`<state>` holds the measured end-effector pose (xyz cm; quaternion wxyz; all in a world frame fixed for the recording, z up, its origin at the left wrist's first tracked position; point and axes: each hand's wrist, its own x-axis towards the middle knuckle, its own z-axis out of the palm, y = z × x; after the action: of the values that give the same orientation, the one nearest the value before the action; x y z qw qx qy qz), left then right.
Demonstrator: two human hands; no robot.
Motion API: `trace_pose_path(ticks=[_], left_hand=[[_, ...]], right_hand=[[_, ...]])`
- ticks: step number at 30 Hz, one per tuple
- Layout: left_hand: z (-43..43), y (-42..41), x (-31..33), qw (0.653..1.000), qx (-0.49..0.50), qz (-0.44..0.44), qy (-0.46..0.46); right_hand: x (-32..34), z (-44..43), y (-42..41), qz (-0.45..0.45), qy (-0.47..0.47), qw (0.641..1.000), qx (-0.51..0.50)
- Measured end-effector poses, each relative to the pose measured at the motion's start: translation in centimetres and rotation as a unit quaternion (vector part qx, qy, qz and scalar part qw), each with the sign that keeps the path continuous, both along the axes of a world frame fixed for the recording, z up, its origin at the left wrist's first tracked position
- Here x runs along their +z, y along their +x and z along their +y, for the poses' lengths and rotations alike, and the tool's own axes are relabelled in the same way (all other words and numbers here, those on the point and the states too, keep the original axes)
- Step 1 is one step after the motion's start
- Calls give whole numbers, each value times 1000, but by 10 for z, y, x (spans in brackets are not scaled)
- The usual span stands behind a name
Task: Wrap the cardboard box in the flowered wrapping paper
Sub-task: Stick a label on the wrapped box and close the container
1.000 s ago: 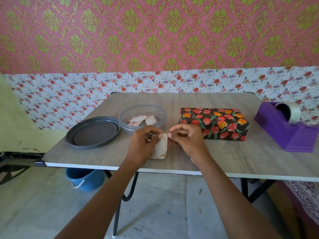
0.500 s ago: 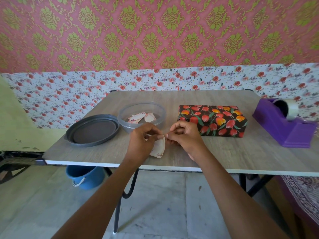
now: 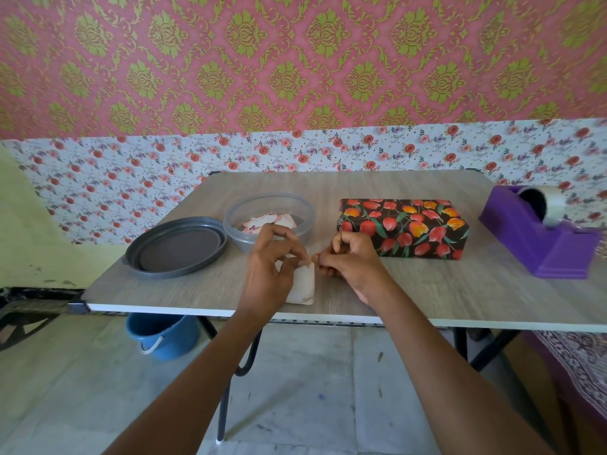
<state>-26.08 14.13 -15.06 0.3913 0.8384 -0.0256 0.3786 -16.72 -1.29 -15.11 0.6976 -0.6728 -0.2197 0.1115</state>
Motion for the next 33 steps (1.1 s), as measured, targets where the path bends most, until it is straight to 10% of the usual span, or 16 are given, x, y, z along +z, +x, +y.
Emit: trace_pose_path(ticks=[33], left_hand=[[3,4,3,994,-40,85,-52]], right_hand=[[-2,1,3,-15,33,999,-39]])
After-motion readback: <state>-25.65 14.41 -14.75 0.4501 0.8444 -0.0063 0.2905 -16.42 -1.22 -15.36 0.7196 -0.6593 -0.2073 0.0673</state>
